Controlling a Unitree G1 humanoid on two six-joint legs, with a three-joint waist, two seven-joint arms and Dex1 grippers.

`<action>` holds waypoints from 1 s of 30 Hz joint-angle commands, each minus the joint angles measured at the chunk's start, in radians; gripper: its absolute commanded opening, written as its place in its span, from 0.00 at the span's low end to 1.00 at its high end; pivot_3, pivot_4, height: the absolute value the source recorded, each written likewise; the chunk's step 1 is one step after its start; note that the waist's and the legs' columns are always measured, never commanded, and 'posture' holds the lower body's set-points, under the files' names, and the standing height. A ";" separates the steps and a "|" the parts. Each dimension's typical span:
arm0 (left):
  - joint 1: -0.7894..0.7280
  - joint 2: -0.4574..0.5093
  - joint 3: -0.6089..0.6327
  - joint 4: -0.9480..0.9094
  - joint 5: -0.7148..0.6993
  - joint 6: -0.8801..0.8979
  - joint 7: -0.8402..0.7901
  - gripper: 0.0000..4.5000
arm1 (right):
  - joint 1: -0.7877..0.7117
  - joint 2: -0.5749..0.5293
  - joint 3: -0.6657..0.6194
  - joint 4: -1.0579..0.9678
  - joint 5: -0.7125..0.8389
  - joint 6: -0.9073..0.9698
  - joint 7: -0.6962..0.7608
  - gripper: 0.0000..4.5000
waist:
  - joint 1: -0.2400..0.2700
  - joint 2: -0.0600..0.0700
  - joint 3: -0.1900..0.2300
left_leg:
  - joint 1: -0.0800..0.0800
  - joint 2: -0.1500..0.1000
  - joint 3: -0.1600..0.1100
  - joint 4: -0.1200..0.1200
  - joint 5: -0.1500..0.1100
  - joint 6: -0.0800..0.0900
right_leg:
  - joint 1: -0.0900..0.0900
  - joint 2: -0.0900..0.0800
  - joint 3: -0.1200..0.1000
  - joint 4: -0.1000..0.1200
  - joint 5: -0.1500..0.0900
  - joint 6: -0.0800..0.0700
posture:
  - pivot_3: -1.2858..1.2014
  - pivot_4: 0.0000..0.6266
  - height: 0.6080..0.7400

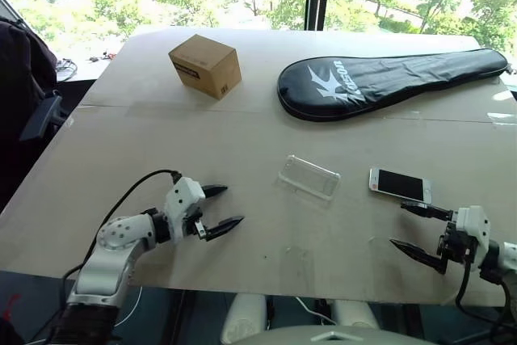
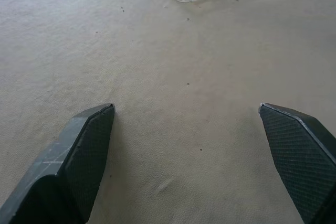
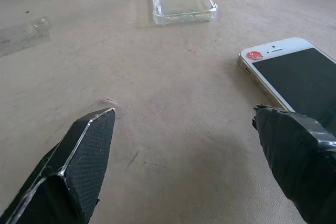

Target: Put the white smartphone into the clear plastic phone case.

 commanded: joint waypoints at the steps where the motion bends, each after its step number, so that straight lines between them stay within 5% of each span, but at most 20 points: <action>1: -0.032 0.007 -0.024 0.004 0.020 -0.013 -0.015 1.00 | 0.012 0.002 -0.008 -0.048 0.008 -0.009 -0.005 1.00 | -0.002 0.000 0.000 | 0.000 0.000 0.000 0.000 0.000 0.000 | 0.000 0.000 0.000 0.000 0.000 0.000 | 0.52 0.24 0.98; 11: -0.314 -0.021 -0.193 0.088 0.065 -0.046 -0.173 1.00 | 0.027 0.014 0.003 -0.232 0.057 0.084 -0.074 1.00 | 0.001 -0.001 0.001 | -0.001 0.000 0.000 0.001 0.001 -0.002 | 0.000 0.003 0.000 0.000 0.000 0.000 | 0.52 0.24 0.98; 19: -0.652 -0.187 -0.342 0.452 0.165 -0.193 -0.302 1.00 | 0.078 -0.006 -0.032 -0.356 0.049 0.190 -0.192 1.00 | -0.001 -0.003 0.002 | -0.003 -0.002 0.000 0.002 0.002 -0.004 | -0.001 0.010 0.002 -0.001 0.000 0.001 | 0.52 0.24 0.98; 26: -0.802 -0.268 -0.401 0.713 0.232 -0.273 -0.414 1.00 | 0.152 -0.034 -0.113 -0.460 0.081 0.250 -0.231 1.00 | -0.003 -0.005 0.003 | -0.005 -0.004 -0.002 0.004 0.002 -0.004 | -0.002 0.011 0.001 -0.001 0.000 0.001 | 0.52 0.24 0.98; 30: -0.841 -0.294 -0.424 0.782 0.260 -0.263 -0.458 0.73 | 0.175 -0.020 -0.126 -0.514 0.084 0.266 -0.268 1.00 | -0.002 -0.006 0.003 | -0.006 -0.004 -0.005 0.004 0.002 -0.004 | -0.002 0.011 -0.001 -0.001 0.000 0.001 | 0.52 0.24 0.98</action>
